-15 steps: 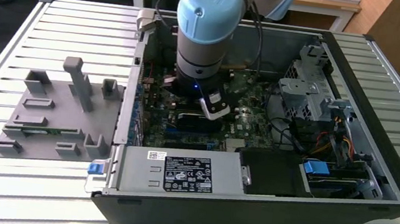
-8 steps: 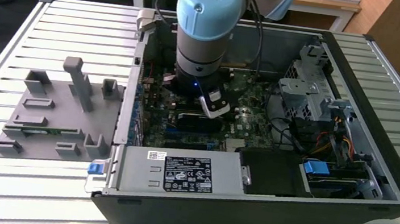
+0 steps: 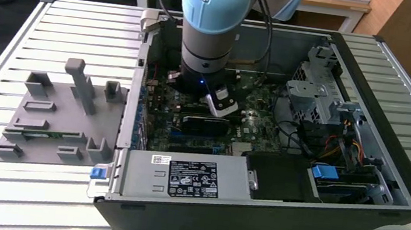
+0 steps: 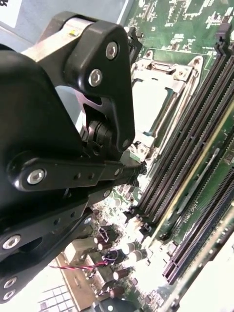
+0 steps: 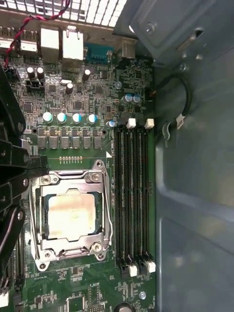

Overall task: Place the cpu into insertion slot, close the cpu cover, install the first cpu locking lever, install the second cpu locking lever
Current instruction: 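Install the second cpu locking lever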

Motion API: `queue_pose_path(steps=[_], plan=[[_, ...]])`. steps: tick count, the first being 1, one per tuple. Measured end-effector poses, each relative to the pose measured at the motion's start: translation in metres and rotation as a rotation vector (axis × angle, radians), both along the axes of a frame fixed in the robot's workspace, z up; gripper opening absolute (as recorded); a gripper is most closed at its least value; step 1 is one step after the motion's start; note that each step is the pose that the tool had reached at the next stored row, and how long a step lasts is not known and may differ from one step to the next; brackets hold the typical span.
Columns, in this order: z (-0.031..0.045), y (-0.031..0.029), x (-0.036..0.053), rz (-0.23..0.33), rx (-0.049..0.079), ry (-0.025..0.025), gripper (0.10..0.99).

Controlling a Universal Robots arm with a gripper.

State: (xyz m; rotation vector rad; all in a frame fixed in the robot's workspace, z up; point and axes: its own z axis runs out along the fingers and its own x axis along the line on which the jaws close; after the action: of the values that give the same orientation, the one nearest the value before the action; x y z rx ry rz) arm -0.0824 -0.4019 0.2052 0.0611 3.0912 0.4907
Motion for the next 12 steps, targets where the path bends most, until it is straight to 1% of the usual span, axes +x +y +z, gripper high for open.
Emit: queue_pose_path(steps=[6,12], plan=[[0.0053,0.0000,0.0000,0.000,0.000,0.0001,0.106],[0.0068,0.0000,0.0000,0.000,0.001,-0.0001,0.106]])
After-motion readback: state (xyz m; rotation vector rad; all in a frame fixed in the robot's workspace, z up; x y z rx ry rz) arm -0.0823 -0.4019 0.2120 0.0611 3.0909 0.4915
